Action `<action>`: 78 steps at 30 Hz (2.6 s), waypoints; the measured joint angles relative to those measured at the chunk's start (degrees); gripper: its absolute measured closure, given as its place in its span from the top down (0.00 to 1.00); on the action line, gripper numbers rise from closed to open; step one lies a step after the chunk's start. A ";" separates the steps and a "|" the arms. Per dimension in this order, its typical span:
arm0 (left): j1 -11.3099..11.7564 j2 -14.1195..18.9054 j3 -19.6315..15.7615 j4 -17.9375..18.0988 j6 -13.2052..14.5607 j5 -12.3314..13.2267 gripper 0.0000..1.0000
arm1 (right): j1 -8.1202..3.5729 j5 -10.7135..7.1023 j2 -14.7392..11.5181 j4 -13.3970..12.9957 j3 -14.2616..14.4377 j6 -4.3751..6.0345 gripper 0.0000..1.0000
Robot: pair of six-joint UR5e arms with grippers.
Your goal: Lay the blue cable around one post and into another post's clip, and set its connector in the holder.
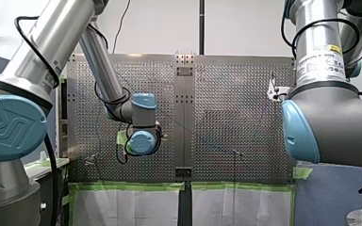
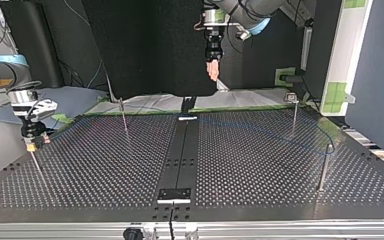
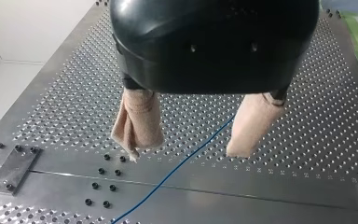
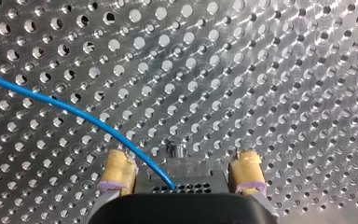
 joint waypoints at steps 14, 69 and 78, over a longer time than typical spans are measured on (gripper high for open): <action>0.00 0.04 0.00 -0.13 -0.07 0.00 1.00 | 0.04 -1.21 0.00 0.16 0.01 -0.90 1.00; 0.27 0.01 0.00 -0.26 0.09 0.00 1.00 | 1.38 -3.43 0.01 0.66 0.01 -3.24 1.00; 0.56 0.01 0.00 -0.27 0.09 0.00 1.00 | 1.56 -3.25 0.07 0.92 0.54 -3.72 1.00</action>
